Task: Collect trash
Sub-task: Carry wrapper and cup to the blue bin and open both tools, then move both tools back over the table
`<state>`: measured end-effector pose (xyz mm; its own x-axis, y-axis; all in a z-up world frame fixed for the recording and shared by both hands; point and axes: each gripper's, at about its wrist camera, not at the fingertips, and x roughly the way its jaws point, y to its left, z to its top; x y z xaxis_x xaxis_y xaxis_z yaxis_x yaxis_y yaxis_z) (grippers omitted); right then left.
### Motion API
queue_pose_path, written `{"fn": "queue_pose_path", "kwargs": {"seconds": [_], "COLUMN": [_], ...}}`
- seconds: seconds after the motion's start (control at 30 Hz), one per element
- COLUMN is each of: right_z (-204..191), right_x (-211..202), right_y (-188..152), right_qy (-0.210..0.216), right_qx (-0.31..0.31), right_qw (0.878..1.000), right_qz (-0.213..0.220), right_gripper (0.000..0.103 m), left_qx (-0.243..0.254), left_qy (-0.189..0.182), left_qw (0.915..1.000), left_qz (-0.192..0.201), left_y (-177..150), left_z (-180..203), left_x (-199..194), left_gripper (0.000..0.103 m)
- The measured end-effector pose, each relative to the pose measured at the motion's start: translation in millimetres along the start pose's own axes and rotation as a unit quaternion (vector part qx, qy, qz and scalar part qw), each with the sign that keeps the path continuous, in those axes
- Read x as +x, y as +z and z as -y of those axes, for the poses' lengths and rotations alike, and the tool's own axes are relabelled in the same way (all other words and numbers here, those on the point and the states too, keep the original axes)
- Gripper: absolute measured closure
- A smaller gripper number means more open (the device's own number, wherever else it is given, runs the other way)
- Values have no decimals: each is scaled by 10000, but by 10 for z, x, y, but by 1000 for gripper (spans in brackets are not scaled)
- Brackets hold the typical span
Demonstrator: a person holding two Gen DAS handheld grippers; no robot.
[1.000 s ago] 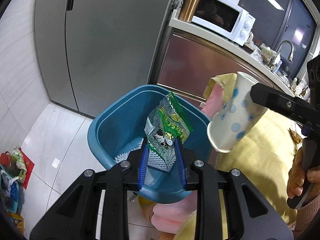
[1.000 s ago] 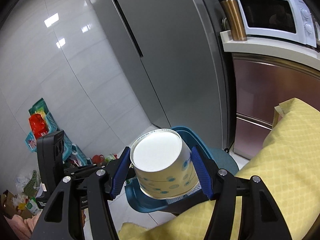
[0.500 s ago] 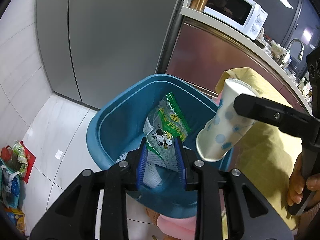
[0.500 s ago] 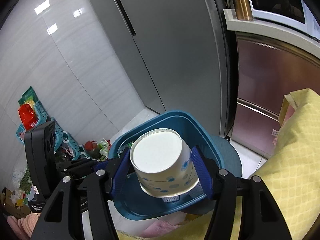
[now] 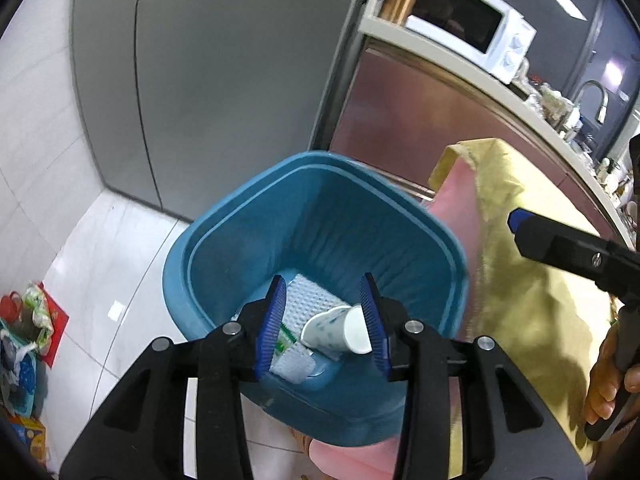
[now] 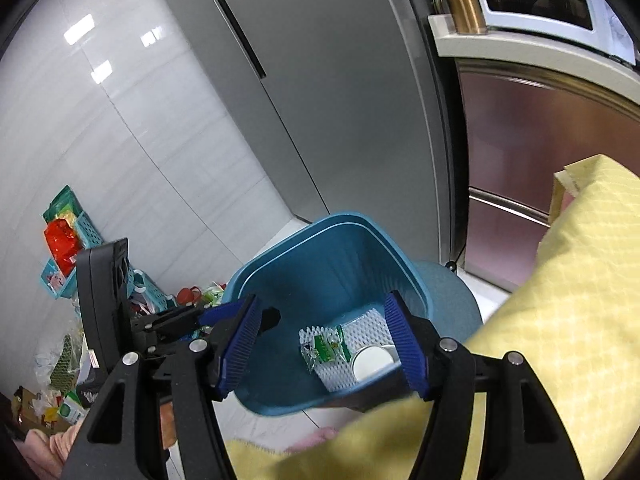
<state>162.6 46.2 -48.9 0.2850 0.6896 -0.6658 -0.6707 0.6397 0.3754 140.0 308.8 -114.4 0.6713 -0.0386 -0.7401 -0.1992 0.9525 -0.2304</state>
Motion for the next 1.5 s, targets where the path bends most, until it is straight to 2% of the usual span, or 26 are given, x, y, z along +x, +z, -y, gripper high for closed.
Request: {"fn": "queue_pose_path", "kwargs": {"seconds": [0.2, 0.3, 0.4, 0.6, 0.8, 1.07, 1.2, 1.27, 1.4, 1.5], "right_z": [-1, 98, 244, 631, 903, 1220, 1398, 1501, 1627, 1678], "right_x": [-517, -885, -1190, -1918, -2536, -3152, -3313, -3361, -3328, -3268], "right_y": [-165, -306, -432, -801, -1191, -1529, -1696, -1789, -1931, -1958], "right_qy": [8, -52, -244, -958, -1851, -2824, -3201, -3292, -3267, -3235], "right_qx": [-71, 9, 126, 512, 907, 1249, 1470, 1620, 1802, 1836], "right_qw": [9995, 9984, 9965, 9860, 9627, 9229, 9051, 8998, 9000, 9022], "right_qz": [305, 557, 784, 1268, 1753, 2301, 2381, 2361, 2254, 2183], "right_gripper": [41, 40, 40, 40, 40, 36, 33, 30, 29, 28], "left_qx": [405, 667, 973, 1642, 2236, 2822, 3026, 3132, 3327, 3386], "left_qy": [-411, -780, -1201, -1918, -2495, -2864, -3008, -3060, -3111, -3083], "left_qw": [9975, 9934, 9868, 9673, 9421, 9156, 9043, 8989, 8900, 8885], "left_qz": [401, 512, 476, 225, 115, -14, -138, -168, -202, -281], "left_y": [-36, -78, -182, -435, -687, -842, -870, -906, -974, -987], "left_z": [374, 673, 1003, 1772, 2544, 3268, 3541, 3661, 3867, 3971], "left_x": [-318, -439, -499, -490, -516, -448, -384, -377, -350, -294], "left_gripper": [59, 54, 53, 53, 50, 44, 41, 41, 38, 36]}}
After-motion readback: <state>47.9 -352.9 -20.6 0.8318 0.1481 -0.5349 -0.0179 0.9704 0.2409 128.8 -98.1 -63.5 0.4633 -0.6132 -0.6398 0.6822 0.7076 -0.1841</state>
